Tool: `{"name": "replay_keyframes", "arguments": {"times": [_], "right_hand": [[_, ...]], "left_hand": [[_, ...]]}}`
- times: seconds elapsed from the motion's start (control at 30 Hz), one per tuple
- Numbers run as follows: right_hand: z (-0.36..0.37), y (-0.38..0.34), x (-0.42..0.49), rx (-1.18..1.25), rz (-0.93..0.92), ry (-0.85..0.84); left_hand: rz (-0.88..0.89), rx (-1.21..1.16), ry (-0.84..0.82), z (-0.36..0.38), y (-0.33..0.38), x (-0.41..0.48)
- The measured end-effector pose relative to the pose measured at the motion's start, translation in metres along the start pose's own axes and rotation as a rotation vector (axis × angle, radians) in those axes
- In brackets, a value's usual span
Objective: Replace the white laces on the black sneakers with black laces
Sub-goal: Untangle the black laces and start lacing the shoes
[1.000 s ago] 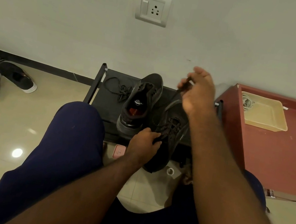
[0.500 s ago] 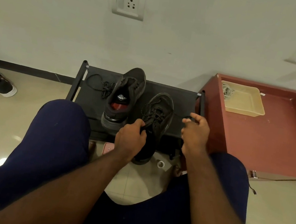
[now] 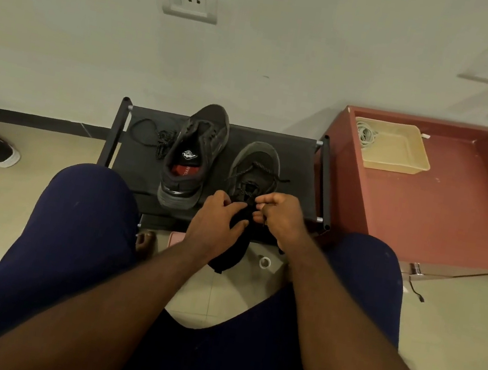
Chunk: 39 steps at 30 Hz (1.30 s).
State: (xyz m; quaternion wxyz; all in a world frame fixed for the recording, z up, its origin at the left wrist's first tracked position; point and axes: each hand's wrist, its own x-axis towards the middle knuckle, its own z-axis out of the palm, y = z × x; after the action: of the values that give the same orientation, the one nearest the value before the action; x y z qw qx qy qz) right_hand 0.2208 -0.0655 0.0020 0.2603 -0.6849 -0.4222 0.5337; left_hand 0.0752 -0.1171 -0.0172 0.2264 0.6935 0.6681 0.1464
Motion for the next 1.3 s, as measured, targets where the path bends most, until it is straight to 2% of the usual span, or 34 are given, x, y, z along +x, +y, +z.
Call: {"name": "replay_keyframes", "arguments": {"times": [0.13,0.27,0.43,0.53,0.77,1.07,1.3], "right_hand": [[0.002,0.000,0.000,0.009,-0.011,-0.004],[-0.004,-0.004,0.002,0.133,0.043,-0.035],[-0.017,-0.012,0.004,0.322,0.070,0.124],[-0.016,-0.011,0.006,0.292,0.068,0.148],[-0.007,-0.002,0.012,0.238,0.097,-0.001],[-0.003,0.001,0.017,0.241,0.046,0.070],[0.000,0.000,0.023,0.278,-0.005,0.126]], "left_hand": [[0.021,0.038,0.025,0.001,0.004,0.002],[0.003,0.054,0.020,-0.001,0.009,0.008],[-0.014,0.001,0.005,-0.001,0.007,0.010],[-0.013,-0.013,0.009,0.000,0.005,0.010],[-0.062,-0.029,0.017,0.001,0.010,0.016],[-0.244,-0.130,-0.027,-0.005,0.021,0.033],[-0.264,-0.121,-0.040,-0.004,0.024,0.030]]}}
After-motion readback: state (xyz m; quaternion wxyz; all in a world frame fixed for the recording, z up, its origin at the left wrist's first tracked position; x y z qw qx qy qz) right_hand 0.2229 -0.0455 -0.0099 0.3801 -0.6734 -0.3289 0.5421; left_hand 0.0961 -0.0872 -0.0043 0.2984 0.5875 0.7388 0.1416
